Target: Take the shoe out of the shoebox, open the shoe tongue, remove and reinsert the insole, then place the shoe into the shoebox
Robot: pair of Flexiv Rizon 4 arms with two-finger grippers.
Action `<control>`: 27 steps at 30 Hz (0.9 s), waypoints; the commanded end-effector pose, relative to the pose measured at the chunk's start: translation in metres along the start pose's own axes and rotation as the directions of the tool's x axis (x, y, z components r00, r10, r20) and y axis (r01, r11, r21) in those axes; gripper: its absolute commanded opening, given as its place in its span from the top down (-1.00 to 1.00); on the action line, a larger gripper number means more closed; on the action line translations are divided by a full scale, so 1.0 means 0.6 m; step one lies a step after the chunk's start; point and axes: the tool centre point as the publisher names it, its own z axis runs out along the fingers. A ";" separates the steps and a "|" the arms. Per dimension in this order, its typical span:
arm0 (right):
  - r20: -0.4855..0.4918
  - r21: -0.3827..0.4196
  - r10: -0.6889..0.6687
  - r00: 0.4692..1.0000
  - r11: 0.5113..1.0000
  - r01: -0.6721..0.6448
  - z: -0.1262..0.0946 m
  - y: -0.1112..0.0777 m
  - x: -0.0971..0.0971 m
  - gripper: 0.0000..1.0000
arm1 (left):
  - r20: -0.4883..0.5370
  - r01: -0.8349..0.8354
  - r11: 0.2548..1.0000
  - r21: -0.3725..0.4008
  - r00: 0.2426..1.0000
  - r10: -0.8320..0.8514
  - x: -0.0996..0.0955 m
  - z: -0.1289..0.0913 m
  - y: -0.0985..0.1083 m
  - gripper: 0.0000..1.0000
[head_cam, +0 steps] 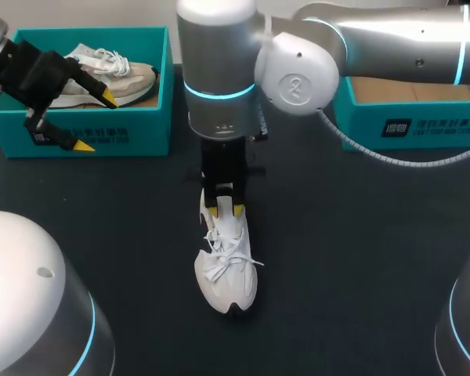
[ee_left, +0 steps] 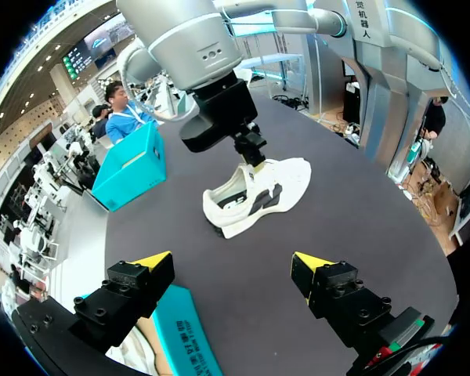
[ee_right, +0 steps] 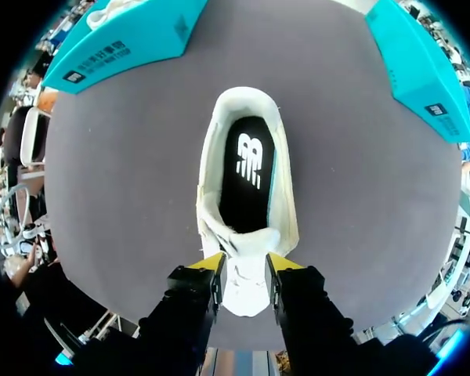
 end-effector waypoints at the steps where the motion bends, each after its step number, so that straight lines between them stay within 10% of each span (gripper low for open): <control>1: -0.007 -0.015 0.002 1.000 1.000 -0.002 0.008 -0.002 -0.002 0.38 | -0.001 0.000 1.000 -0.003 1.000 0.000 0.001 -0.001 0.000 -1.00; 14: -0.019 -0.105 -0.048 0.999 0.993 0.046 -0.003 0.042 -0.029 0.52 | -0.001 0.000 1.000 -0.003 1.000 0.000 0.001 -0.001 0.000 -1.00; 19: 0.092 -0.257 -0.345 0.934 0.898 0.358 -0.058 0.075 -0.029 0.35 | -0.001 0.000 1.000 -0.003 1.000 0.000 0.001 -0.001 0.000 -1.00; 21: 0.191 -0.256 -0.488 0.852 0.813 0.523 -0.078 0.090 -0.015 -0.15 | -0.001 0.000 1.000 -0.003 1.000 0.000 0.001 -0.001 0.000 -1.00; 22: 0.191 -0.256 -0.488 0.852 0.813 0.523 -0.078 0.090 -0.015 -1.00 | -0.001 0.000 1.000 -0.003 1.000 0.000 0.001 -0.001 0.000 -1.00; 27: 0.191 -0.256 -0.488 0.852 0.813 0.523 -0.078 0.090 -0.015 -1.00 | -0.001 0.000 1.000 -0.003 1.000 0.000 0.001 -0.001 0.000 -1.00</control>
